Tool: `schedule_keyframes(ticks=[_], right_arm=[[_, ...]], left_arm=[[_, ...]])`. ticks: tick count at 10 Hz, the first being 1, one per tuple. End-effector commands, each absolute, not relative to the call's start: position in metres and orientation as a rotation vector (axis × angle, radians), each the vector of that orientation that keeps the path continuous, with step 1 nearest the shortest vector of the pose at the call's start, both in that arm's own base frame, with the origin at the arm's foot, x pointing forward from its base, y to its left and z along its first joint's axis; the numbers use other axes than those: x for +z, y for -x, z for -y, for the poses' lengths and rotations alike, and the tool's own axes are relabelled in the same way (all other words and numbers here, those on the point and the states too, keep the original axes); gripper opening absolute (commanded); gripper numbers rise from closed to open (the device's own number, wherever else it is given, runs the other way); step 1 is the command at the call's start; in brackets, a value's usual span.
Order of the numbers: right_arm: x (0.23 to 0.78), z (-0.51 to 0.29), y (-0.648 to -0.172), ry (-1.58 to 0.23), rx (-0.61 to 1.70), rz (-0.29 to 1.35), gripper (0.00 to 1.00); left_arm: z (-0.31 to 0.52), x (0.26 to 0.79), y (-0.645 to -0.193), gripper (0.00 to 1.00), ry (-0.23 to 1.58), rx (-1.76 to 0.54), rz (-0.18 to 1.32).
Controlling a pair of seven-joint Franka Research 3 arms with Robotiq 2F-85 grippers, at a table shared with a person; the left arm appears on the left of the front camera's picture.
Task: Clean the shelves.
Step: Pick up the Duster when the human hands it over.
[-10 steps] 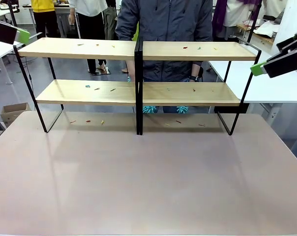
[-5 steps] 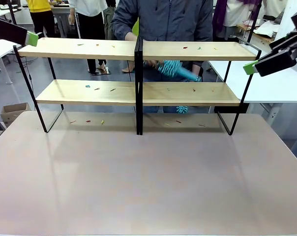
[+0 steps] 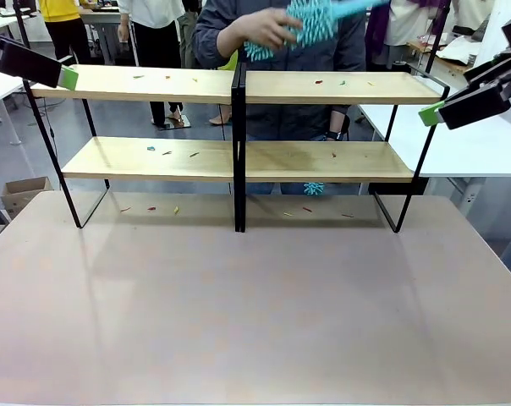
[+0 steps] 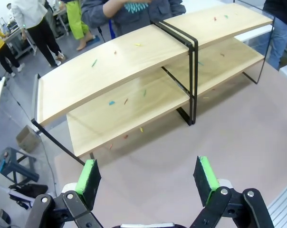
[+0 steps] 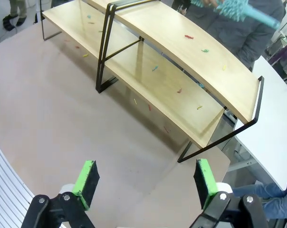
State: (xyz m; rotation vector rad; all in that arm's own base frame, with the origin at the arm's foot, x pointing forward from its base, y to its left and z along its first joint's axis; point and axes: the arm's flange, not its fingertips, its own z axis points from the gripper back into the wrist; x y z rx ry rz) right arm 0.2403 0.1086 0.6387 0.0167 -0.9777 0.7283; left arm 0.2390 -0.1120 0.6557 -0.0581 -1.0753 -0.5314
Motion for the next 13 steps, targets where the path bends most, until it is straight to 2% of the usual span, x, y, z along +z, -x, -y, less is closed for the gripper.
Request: schedule_keyframes(ticks=[1, 2, 5, 7, 9, 13], right_arm=[[0.570, -0.093, -0.219, 0.016, 0.729, 1.020, 1.00], [0.570, -0.094, -0.217, 0.067, 0.682, 1.043, 1.00], [0.580, -0.082, -0.208, 0.022, 0.637, 1.080, 1.00], [0.593, -0.053, -0.200, -0.187, 0.546, 1.075, 1.00], [0.601, -0.026, -0.187, -0.272, 0.535, 1.119, 1.00], [0.595, -0.072, -0.178, -0.326, 0.366, 1.004, 1.00]], left_arm=[[0.085, 0.517, -0.191, 1.00, 0.081, -0.556, 1.065], [0.112, 0.656, -0.239, 1.00, 0.058, -0.531, 1.075], [0.112, 0.656, -0.239, 1.00, 0.058, -0.531, 1.075], [0.112, 0.656, -0.239, 1.00, 0.058, -0.531, 1.075], [0.112, 0.656, -0.239, 1.00, 0.058, -0.531, 1.075], [0.112, 0.656, -0.239, 1.00, 0.058, -0.531, 1.075]])
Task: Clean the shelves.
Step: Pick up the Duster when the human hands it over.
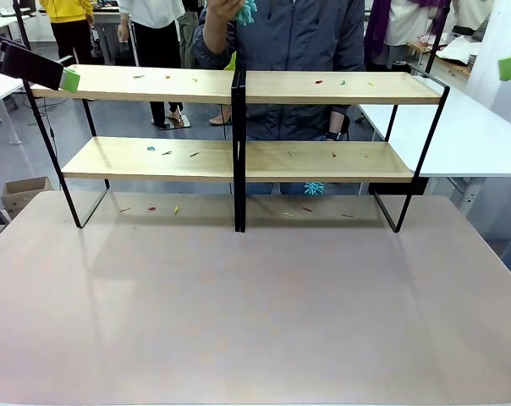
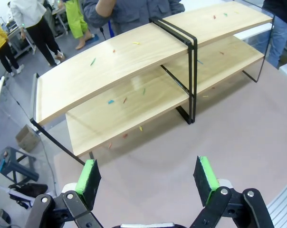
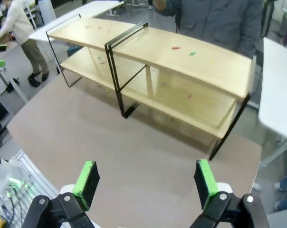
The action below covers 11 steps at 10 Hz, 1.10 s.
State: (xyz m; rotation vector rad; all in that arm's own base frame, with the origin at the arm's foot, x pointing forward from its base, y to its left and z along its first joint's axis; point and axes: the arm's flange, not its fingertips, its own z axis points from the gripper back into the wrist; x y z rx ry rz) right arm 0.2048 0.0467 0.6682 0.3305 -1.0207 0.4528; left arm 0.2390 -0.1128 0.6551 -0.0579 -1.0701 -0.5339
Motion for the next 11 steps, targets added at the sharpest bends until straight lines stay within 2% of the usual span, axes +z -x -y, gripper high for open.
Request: schedule_keyframes(ticks=[1, 3, 5, 11], right_arm=[[0.595, -0.088, -0.175, -0.293, 0.303, 0.996, 1.00], [0.592, -0.117, -0.173, -0.258, 0.231, 0.969, 1.00], [0.592, -0.136, -0.173, -0.299, 0.161, 0.962, 1.00], [0.595, -0.154, -0.178, -0.268, 0.203, 0.978, 1.00]], left_arm=[[0.112, 0.656, -0.239, 1.00, 0.058, -0.531, 1.075], [0.112, 0.656, -0.239, 1.00, 0.058, -0.531, 1.075], [0.112, 0.656, -0.239, 1.00, 0.058, -0.531, 1.075], [0.112, 0.656, -0.239, 1.00, 0.058, -0.531, 1.075]])
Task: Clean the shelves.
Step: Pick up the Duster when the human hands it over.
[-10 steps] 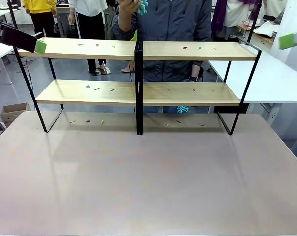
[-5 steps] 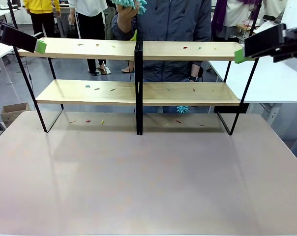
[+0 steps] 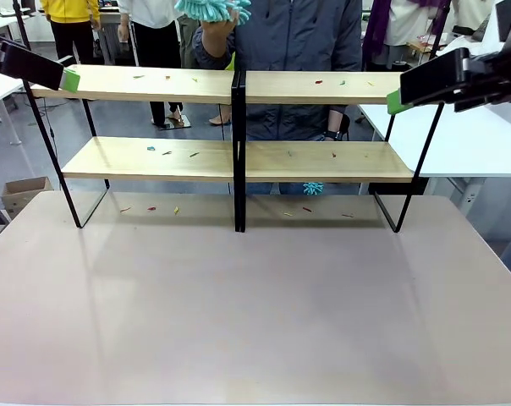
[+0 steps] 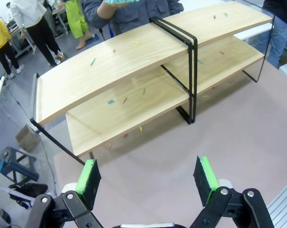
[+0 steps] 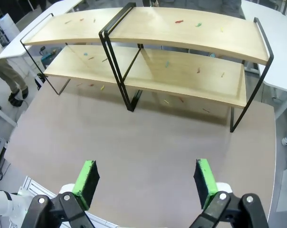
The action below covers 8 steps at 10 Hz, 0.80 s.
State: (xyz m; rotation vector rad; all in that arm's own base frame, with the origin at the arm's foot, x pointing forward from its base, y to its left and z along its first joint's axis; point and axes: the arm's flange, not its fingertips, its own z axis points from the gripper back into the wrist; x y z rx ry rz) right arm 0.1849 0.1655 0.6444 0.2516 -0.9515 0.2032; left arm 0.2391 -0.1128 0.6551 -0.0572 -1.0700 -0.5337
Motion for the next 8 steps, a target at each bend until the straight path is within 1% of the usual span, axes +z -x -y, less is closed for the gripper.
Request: schedule_keyframes(ticks=[1, 6, 8], right_arm=[[0.595, -0.155, -0.180, -0.262, 0.203, 0.975, 1.00], [0.597, -0.148, -0.181, -0.233, 0.197, 1.001, 1.00], [0.600, -0.143, -0.180, -0.224, 0.189, 1.036, 1.00]], left_arm=[[0.112, 0.656, -0.239, 1.00, 0.058, -0.531, 1.075], [0.112, 0.656, -0.239, 1.00, 0.058, -0.531, 1.075], [0.112, 0.656, -0.239, 1.00, 0.058, -0.531, 1.075]])
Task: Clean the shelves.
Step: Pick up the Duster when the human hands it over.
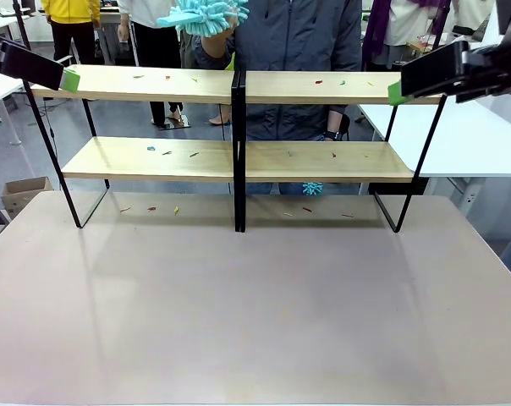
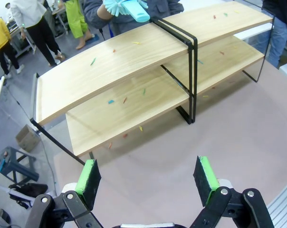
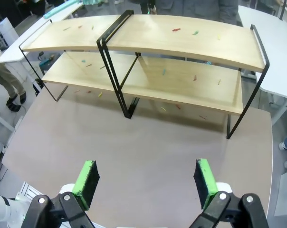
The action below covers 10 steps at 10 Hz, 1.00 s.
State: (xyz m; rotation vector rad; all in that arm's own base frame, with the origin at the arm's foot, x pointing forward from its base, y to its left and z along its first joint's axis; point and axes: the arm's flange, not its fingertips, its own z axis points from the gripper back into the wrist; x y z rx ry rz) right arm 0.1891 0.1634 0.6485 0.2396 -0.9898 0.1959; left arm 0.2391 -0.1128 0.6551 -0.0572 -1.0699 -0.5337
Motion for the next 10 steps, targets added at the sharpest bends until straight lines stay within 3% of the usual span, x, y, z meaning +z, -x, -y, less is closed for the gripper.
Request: schedule_keyframes(ticks=[1, 2, 7, 8, 10], right_arm=[[0.600, -0.143, -0.179, -0.214, 0.203, 1.044, 1.00], [0.648, -0.163, -0.189, -0.240, 0.196, 0.990, 1.00], [0.648, -0.163, -0.189, -0.240, 0.196, 0.990, 1.00], [0.648, -0.163, -0.189, -0.240, 0.196, 0.990, 1.00], [0.648, -0.163, -0.189, -0.240, 0.196, 0.990, 1.00]], left_arm=[[0.112, 0.656, -0.239, 1.00, 0.058, -0.531, 1.075], [0.112, 0.656, -0.239, 1.00, 0.058, -0.531, 1.075], [0.113, 0.655, -0.239, 1.00, 0.057, -0.534, 1.070], [0.120, 0.666, -0.244, 1.00, 0.190, -0.678, 0.896], [0.125, 0.701, -0.299, 1.00, 0.588, -0.849, 0.405]])
